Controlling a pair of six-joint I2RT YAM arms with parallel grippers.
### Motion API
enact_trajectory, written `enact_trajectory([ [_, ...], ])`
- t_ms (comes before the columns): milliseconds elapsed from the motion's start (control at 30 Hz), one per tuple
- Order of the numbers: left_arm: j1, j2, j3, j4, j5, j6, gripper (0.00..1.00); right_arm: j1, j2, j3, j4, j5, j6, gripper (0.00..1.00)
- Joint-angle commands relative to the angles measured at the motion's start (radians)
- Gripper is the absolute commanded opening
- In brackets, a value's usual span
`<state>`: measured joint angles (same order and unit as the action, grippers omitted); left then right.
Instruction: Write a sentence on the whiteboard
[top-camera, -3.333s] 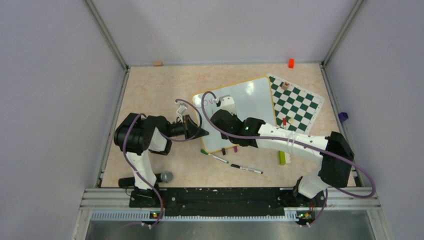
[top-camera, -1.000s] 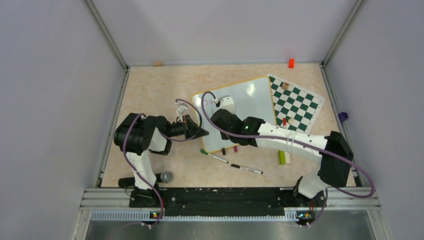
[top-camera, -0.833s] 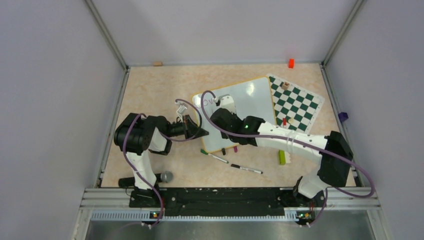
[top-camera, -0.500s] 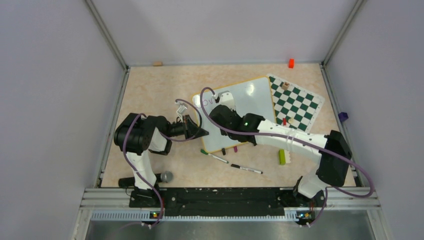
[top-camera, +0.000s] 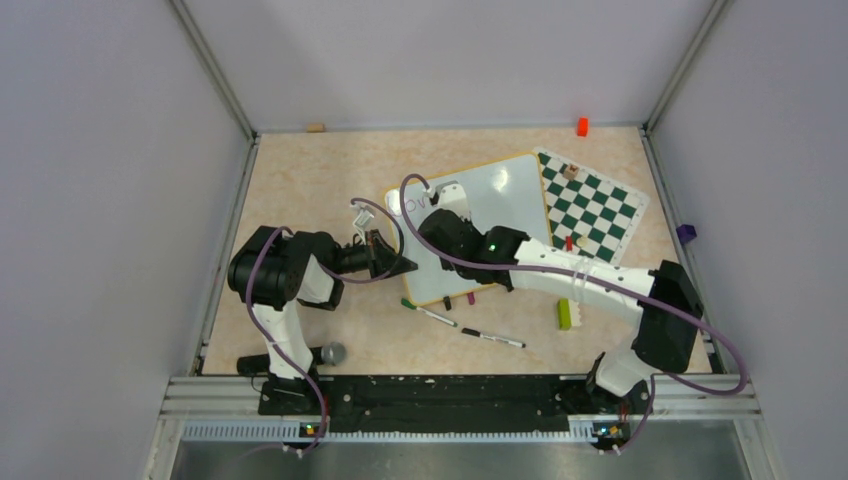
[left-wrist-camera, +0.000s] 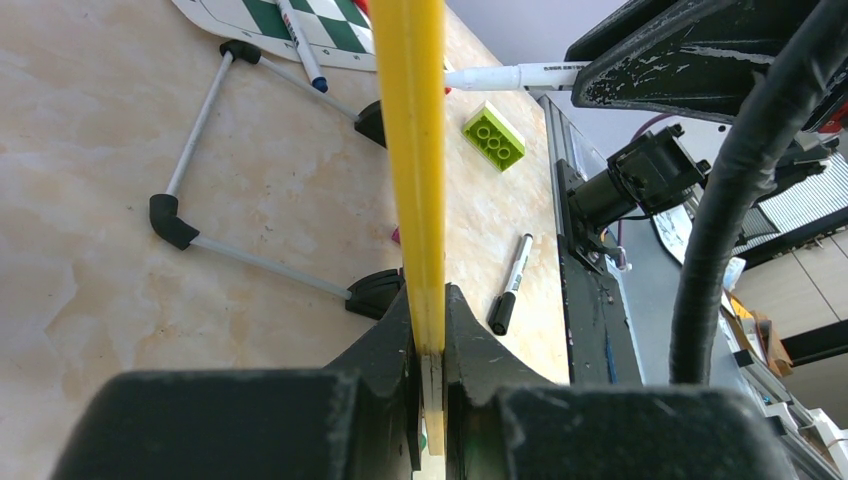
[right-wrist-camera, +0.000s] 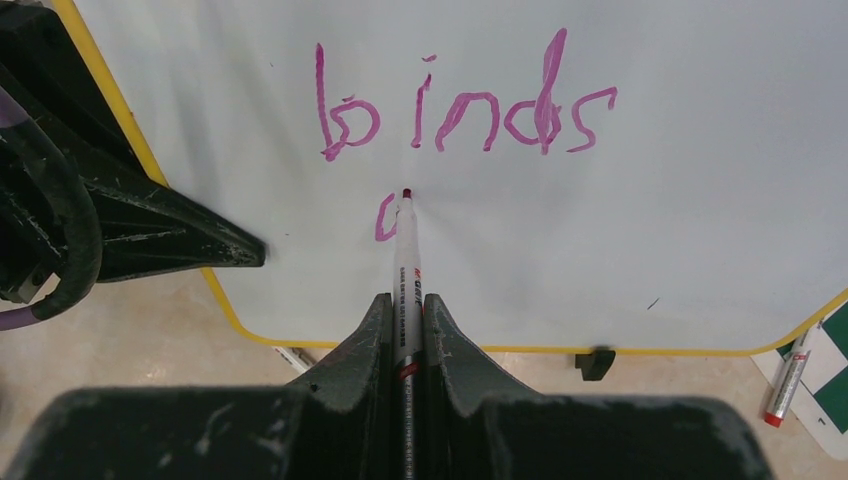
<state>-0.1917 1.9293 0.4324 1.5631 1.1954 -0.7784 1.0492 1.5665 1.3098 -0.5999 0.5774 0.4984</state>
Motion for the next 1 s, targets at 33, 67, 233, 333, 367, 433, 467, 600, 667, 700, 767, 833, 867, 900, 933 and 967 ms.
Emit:
enact_trajectory([
  [33,-0.032,0.018,-0.009,0.057,0.114,0.067,0.00,-0.016,-0.019,-0.035,-0.011,-0.021,0.013,0.00],
  [67,-0.032,0.019,-0.009,0.057,0.115,0.068,0.00,-0.017,-0.023,-0.045,-0.013,-0.025,0.016,0.00],
  [233,-0.032,0.018,-0.009,0.057,0.114,0.067,0.00,-0.017,-0.042,-0.075,-0.024,-0.032,0.020,0.00],
  [333,-0.032,0.019,-0.009,0.057,0.114,0.067,0.00,-0.016,-0.047,-0.073,-0.040,-0.016,0.024,0.00],
  [367,-0.032,0.020,-0.009,0.057,0.115,0.068,0.00,-0.015,-0.049,-0.070,-0.043,-0.006,0.023,0.00],
  [433,-0.032,0.019,-0.009,0.057,0.115,0.069,0.00,-0.016,-0.056,-0.059,-0.048,-0.001,0.020,0.00],
  [467,-0.032,0.020,-0.009,0.057,0.114,0.069,0.00,-0.016,-0.061,-0.051,-0.050,-0.001,0.018,0.00],
  [600,-0.032,0.020,-0.009,0.057,0.114,0.068,0.00,-0.016,-0.102,-0.039,-0.040,-0.002,0.011,0.00],
  [667,-0.032,0.020,-0.008,0.057,0.115,0.069,0.00,-0.015,-0.130,-0.041,-0.038,0.001,0.006,0.00],
  [700,-0.032,0.021,-0.009,0.057,0.114,0.069,0.00,-0.016,-0.141,-0.044,-0.034,0.002,0.004,0.00],
  [767,-0.032,0.022,-0.009,0.057,0.115,0.069,0.00,-0.017,-0.156,-0.053,-0.027,0.004,-0.001,0.00],
  [833,-0.032,0.020,-0.009,0.057,0.115,0.069,0.00,-0.022,-0.163,-0.060,-0.028,0.009,-0.001,0.00],
  [867,-0.032,0.021,-0.009,0.057,0.115,0.069,0.00,-0.024,-0.163,-0.064,-0.028,0.012,0.001,0.00],
  [900,-0.032,0.021,-0.009,0.057,0.115,0.068,0.00,-0.025,-0.163,-0.067,-0.028,0.016,0.002,0.00],
  [933,-0.032,0.021,-0.009,0.057,0.114,0.069,0.00,-0.025,-0.161,-0.070,-0.028,0.020,0.003,0.00],
  [967,-0.032,0.022,-0.009,0.057,0.115,0.069,0.00,-0.025,-0.159,-0.070,-0.028,0.021,0.005,0.00],
])
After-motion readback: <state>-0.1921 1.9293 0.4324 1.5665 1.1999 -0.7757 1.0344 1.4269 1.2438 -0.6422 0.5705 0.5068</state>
